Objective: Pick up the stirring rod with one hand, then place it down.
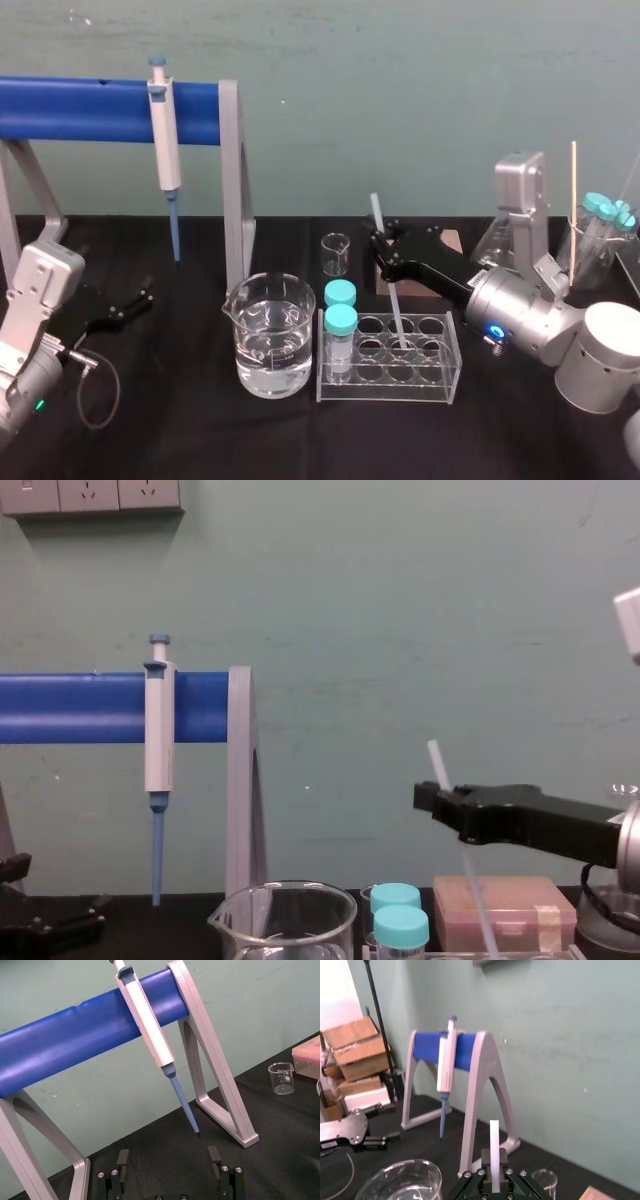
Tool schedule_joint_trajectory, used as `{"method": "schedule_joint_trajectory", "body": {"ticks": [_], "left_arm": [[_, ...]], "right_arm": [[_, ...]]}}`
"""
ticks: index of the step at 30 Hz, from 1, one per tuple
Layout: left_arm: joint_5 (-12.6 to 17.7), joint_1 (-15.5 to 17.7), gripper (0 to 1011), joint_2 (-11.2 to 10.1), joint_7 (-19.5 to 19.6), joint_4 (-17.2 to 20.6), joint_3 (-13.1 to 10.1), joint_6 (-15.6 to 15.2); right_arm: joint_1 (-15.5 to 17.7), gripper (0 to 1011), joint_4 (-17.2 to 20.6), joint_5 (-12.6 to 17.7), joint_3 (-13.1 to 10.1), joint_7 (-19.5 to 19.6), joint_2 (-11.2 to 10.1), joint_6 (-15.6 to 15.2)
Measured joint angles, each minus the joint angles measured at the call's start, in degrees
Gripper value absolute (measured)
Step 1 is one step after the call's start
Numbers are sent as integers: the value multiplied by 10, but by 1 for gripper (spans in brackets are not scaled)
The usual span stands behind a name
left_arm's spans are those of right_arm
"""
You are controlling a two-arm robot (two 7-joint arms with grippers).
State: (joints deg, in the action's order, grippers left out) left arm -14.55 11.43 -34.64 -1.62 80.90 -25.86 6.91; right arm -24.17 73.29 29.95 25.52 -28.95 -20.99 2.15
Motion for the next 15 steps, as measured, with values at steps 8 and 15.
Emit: {"method": "schedule_joint_trajectory", "body": {"ticks": [8, 15], "left_arm": [[0, 0, 1000, 0, 0, 0, 0, 0], [0, 0, 1000, 0, 0, 0, 0, 0]], "right_arm": [[38, 67, 25, -1, -29, 1, 6, 66], [55, 67, 36, 6, -49, -1, 16, 93]]}}
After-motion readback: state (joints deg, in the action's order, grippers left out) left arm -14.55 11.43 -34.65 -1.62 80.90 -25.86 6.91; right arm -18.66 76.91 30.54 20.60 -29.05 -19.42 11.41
